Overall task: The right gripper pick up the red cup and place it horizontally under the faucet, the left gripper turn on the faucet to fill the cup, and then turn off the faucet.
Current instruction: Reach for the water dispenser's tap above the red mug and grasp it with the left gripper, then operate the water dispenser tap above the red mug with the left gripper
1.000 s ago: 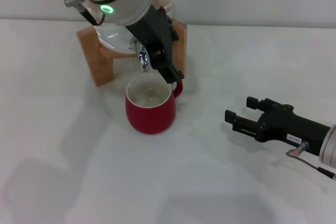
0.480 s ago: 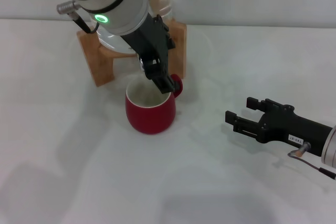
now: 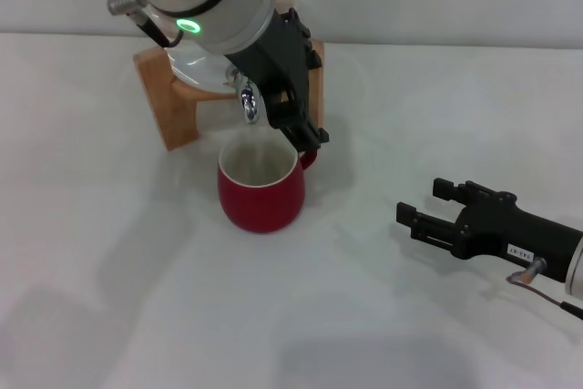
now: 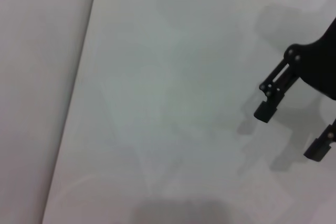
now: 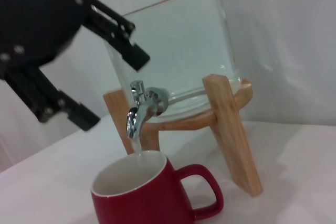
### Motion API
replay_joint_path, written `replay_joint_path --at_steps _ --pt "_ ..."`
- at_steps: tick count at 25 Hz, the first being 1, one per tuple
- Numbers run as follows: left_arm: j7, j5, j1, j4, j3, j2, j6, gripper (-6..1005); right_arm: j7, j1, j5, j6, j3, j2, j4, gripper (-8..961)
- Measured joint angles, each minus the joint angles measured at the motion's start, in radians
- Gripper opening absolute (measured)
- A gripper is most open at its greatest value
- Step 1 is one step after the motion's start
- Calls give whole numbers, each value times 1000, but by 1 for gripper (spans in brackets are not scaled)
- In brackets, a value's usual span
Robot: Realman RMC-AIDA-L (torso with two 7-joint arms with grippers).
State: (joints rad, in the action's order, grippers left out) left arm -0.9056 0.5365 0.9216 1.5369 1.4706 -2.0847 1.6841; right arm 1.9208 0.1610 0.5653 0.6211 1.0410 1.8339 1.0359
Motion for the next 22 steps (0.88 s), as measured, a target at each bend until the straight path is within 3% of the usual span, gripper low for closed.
replay_joint_path --at_steps 6,10,11,16,22 --pt "31 -18 -64 98 43 1 32 881 0 -4 2 14 9 -2 -6 768" --pt "40 -30 -159 199 94 1 48 881 0 -4 2 17 12 0 -7 768" --pt "38 -49 -211 249 106 2 49 881 0 -4 2 17 13 0 -7 768" --pt "36 -78 -284 302 102 3 48 881 0 -1 2 17 15 -1 -7 768" --pt "33 -124 -302 295 103 1 35 881 0 4 3 17 16 1 -7 768"
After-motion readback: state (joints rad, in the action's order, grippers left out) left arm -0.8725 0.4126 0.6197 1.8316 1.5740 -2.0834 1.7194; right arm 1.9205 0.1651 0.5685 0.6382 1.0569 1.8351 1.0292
